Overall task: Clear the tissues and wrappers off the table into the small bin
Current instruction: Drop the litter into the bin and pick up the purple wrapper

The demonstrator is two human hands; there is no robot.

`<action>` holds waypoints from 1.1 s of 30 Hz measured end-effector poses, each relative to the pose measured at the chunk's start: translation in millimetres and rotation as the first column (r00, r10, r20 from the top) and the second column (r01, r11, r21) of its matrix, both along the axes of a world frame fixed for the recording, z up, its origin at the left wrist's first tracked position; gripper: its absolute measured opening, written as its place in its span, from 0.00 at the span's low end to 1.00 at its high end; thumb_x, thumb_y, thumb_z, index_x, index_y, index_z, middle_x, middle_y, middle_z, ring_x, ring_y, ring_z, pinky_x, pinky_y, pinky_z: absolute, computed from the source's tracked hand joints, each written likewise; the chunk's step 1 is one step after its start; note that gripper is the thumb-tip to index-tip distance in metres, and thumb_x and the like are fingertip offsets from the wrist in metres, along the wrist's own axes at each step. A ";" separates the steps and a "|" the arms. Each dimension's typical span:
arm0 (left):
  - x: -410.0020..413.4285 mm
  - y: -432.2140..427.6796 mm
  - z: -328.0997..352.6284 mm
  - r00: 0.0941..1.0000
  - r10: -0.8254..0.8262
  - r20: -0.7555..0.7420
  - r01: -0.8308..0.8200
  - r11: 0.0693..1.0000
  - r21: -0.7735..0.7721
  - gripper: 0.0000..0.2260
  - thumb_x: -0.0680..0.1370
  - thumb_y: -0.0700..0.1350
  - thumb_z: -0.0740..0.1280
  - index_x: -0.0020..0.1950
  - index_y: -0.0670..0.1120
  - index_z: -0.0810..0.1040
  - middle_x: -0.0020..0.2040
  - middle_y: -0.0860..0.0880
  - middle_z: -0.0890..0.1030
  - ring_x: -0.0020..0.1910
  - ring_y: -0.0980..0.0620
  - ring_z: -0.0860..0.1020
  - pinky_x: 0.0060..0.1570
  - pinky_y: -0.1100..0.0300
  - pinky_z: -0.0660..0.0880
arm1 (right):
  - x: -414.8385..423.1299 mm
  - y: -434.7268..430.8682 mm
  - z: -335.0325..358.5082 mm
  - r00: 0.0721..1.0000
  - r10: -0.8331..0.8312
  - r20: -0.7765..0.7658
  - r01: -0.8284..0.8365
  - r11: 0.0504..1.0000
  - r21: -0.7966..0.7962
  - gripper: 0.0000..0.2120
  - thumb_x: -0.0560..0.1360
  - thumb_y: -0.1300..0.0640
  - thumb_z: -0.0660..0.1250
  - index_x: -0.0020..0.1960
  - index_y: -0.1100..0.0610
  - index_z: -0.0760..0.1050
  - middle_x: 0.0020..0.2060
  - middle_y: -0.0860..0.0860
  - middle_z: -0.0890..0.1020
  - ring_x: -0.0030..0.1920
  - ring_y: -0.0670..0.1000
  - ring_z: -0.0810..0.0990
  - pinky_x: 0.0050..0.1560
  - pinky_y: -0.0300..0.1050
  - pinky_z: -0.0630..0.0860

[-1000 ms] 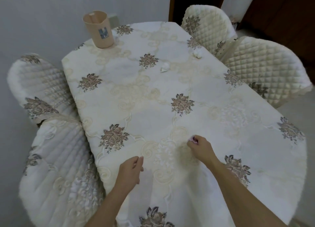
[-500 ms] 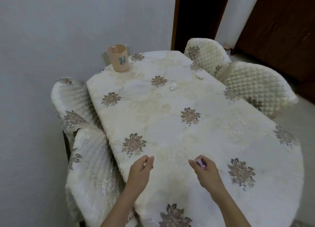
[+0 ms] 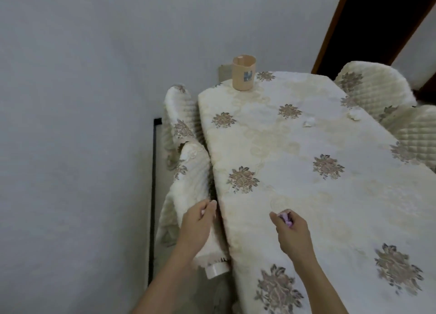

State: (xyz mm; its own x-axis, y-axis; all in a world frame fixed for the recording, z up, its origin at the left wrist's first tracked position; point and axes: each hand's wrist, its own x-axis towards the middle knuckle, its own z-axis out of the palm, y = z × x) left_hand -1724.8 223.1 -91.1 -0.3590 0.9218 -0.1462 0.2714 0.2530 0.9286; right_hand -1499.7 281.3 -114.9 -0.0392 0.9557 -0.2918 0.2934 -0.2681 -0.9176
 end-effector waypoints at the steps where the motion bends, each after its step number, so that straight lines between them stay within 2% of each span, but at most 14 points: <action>1: -7.5 -10.8 0.8 0.999 0.039 -0.011 -0.039 0.999 -0.001 0.18 0.82 0.51 0.60 0.33 0.50 0.65 0.29 0.50 0.64 0.28 0.53 0.63 0.31 0.53 0.62 | -11.6 -1.9 1.3 0.999 0.036 -0.009 -0.036 0.999 0.000 0.21 0.76 0.52 0.68 0.32 0.50 0.59 0.26 0.48 0.62 0.29 0.51 0.60 0.38 0.48 0.60; 4: -29.7 -45.5 3.2 0.987 0.157 -0.026 -0.157 0.988 0.001 0.17 0.82 0.50 0.61 0.33 0.48 0.67 0.29 0.50 0.66 0.27 0.54 0.65 0.30 0.55 0.64 | -50.3 -17.1 1.9 0.990 0.135 -0.049 -0.135 0.991 0.005 0.21 0.76 0.51 0.68 0.32 0.50 0.58 0.25 0.46 0.63 0.28 0.49 0.61 0.37 0.47 0.60; 7: -50.6 -79.6 4.4 0.968 0.251 -0.016 -0.250 0.968 0.025 0.18 0.82 0.45 0.62 0.32 0.47 0.70 0.25 0.56 0.69 0.25 0.60 0.67 0.29 0.64 0.65 | -80.5 -41.9 2.3 0.976 0.210 -0.052 -0.210 0.978 0.015 0.21 0.76 0.51 0.68 0.31 0.50 0.58 0.27 0.49 0.63 0.29 0.51 0.62 0.37 0.46 0.62; 10: -72.4 -104.8 5.0 0.946 0.324 -0.025 -0.323 0.946 0.013 0.19 0.82 0.45 0.61 0.31 0.49 0.67 0.23 0.56 0.66 0.25 0.58 0.63 0.28 0.60 0.61 | -106.3 -54.4 10.5 0.960 0.280 -0.012 -0.280 0.959 0.041 0.22 0.76 0.52 0.67 0.31 0.51 0.58 0.27 0.50 0.63 0.30 0.51 0.64 0.37 0.46 0.63; 15: -109.9 -128.5 7.0 0.907 0.409 -0.104 -0.408 0.912 0.034 0.18 0.82 0.48 0.61 0.32 0.49 0.66 0.27 0.54 0.65 0.28 0.54 0.64 0.31 0.57 0.62 | -151.3 -57.2 25.0 0.938 0.347 0.023 -0.348 0.933 0.096 0.20 0.76 0.53 0.68 0.34 0.55 0.59 0.29 0.54 0.67 0.31 0.51 0.67 0.36 0.46 0.65; 17: -125.3 -128.9 6.0 0.903 0.414 -0.117 -0.411 0.910 0.048 0.17 0.82 0.48 0.61 0.33 0.48 0.67 0.27 0.53 0.64 0.28 0.55 0.64 0.30 0.58 0.62 | -167.9 -54.0 26.0 0.928 0.372 0.028 -0.373 0.922 0.106 0.19 0.76 0.52 0.68 0.34 0.54 0.60 0.29 0.53 0.68 0.30 0.49 0.66 0.35 0.44 0.65; 21: -160.2 -109.3 2.6 0.902 0.411 -0.130 -0.408 0.912 0.051 0.18 0.82 0.48 0.62 0.32 0.47 0.67 0.24 0.56 0.64 0.25 0.60 0.62 0.27 0.65 0.60 | -203.1 -36.3 27.0 0.917 0.397 0.044 -0.399 0.905 0.147 0.20 0.77 0.53 0.68 0.33 0.55 0.60 0.27 0.50 0.66 0.27 0.44 0.64 0.32 0.38 0.64; 24: -192.9 -79.6 -0.5 0.911 0.396 -0.118 -0.393 0.918 0.046 0.19 0.82 0.48 0.62 0.31 0.49 0.65 0.24 0.56 0.64 0.25 0.60 0.63 0.26 0.67 0.61 | -235.8 -11.0 25.8 0.910 0.410 0.068 -0.415 0.894 0.171 0.21 0.77 0.55 0.68 0.32 0.55 0.59 0.25 0.48 0.65 0.26 0.44 0.63 0.28 0.34 0.63; 27: -232.9 -40.6 -6.6 0.922 0.368 -0.123 -0.366 0.930 0.038 0.20 0.82 0.48 0.62 0.30 0.51 0.66 0.24 0.56 0.65 0.25 0.60 0.65 0.27 0.67 0.61 | -272.9 21.6 24.7 0.915 0.392 0.096 -0.403 0.897 0.179 0.21 0.76 0.55 0.68 0.32 0.54 0.59 0.22 0.44 0.64 0.26 0.43 0.63 0.28 0.34 0.63; 33: -301.4 32.6 -17.6 0.947 0.303 -0.110 -0.303 0.953 0.011 0.19 0.82 0.49 0.62 0.30 0.50 0.68 0.28 0.53 0.68 0.28 0.58 0.66 0.29 0.64 0.62 | -345.6 77.5 30.7 0.915 0.383 0.128 -0.402 0.893 0.201 0.19 0.78 0.59 0.65 0.35 0.59 0.59 0.27 0.50 0.62 0.27 0.44 0.60 0.29 0.35 0.60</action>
State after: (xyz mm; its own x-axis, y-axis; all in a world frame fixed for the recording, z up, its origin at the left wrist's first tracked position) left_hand -2026.3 255.7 -108.7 -0.6353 0.7663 -0.0956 0.2809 0.3447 0.8957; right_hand -1845.3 358.8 -84.1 -0.4094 0.9072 -0.0964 0.4102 0.0887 -0.9077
